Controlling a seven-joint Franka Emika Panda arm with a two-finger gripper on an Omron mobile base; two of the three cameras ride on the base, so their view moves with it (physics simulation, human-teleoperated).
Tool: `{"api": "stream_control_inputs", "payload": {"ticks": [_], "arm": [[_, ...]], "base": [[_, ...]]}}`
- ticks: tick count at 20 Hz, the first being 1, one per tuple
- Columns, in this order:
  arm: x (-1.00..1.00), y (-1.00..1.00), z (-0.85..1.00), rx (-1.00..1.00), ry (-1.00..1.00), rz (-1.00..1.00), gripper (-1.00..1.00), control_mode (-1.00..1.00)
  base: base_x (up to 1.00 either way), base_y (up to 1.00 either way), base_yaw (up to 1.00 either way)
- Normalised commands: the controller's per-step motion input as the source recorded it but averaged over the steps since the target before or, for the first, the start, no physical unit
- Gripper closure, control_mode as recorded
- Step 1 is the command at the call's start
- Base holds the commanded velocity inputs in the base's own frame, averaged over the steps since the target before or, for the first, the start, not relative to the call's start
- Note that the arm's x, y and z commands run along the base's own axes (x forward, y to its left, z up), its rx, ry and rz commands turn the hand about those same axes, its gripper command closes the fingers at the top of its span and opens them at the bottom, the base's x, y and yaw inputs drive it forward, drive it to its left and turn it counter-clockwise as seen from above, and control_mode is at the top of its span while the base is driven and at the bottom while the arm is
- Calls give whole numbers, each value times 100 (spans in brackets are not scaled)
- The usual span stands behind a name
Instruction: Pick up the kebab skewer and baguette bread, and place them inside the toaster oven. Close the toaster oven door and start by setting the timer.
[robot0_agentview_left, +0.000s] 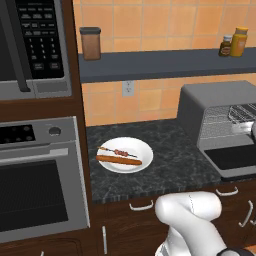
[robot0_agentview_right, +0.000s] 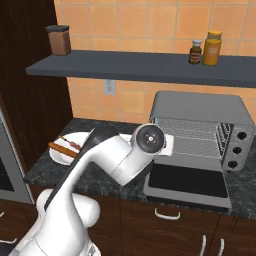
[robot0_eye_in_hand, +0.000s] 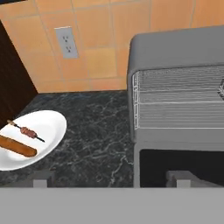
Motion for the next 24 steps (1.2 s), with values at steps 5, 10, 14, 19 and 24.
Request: {"api": "stream_control_inputs", "payload": {"ticks": [5,10,14,19,24], "arm": [[22,-92,-29,0,-23,-4,-100,-100],[29,-88,-44,-11,-19,0,-100,-100],[41,-73,-24,-12,-12,-3,-100,-100],[51,-49,-2,-1,0,-8,-100,-100],[45,-19,0,0,-5,0,-100,-100]], "base": [[0,0,0],[0,0,0],[0,0,0],[0,0,0],[0,0,0]]}}
